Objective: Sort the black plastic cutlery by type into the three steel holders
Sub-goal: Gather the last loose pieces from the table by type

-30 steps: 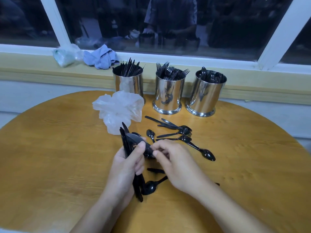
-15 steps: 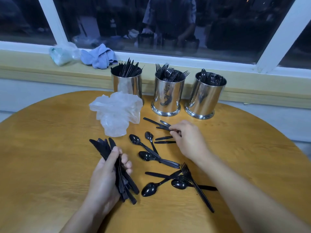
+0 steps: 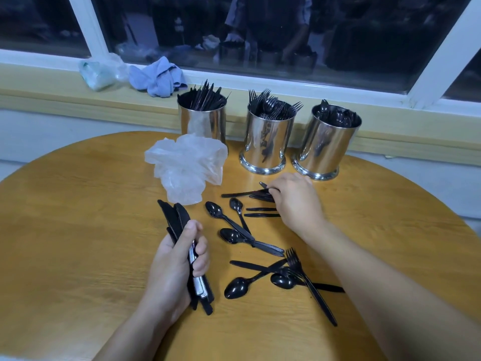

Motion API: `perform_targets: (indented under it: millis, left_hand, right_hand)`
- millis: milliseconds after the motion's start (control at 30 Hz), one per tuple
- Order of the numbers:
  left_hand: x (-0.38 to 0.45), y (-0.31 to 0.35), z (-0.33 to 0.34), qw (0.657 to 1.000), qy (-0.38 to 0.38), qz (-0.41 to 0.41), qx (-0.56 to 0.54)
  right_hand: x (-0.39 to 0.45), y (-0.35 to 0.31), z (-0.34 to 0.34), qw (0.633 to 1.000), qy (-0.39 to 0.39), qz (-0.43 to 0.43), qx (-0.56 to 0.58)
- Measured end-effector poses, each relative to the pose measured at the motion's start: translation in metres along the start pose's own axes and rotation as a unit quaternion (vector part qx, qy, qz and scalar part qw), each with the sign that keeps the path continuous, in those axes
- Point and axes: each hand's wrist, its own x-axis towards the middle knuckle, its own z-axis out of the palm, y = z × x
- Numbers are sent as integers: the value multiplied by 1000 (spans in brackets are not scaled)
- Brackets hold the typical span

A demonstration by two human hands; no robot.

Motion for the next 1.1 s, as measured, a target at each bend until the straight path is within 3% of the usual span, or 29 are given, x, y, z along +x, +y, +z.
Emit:
perform_targets:
  millis: [133,233,367,500,600,733,833,967,1100]
  left_hand:
    - [-8,6,0,1000,-8,-11,28]
    - [-11,17,-2,997,-42,-38,50]
    - [-13,25,6,979,-130,-104,114]
    - [-17,26,11,956,-227,-140,125]
    - [-19,23,10,948,-246,-153,131]
    - [-21,20,13,985,-127,-89,79]
    - [-21,25,14,995,-60,-22,78]
    - [-27,34,13,965,-46,148,212]
    - [-37,20,16,953,-43,209,217]
  right_hand:
    - [-24,-8,-40,990,55,16,131]
    - [-66,-25,-70,976,18,-83,203]
    - [-106,-42,-64,969,72,-205,117]
    - [-114,-54,-48,965,84,-214,122]
    - [-119,-62,-43,964,85,-187,170]
    - [-128,-68,-49,938,63,-24,339]
    - [-141,-73,-54,923,38,43,381]
    - [-159,-89,-61,898,-3,75,432]
    - [-165,-109,-56,886,-39,84,455]
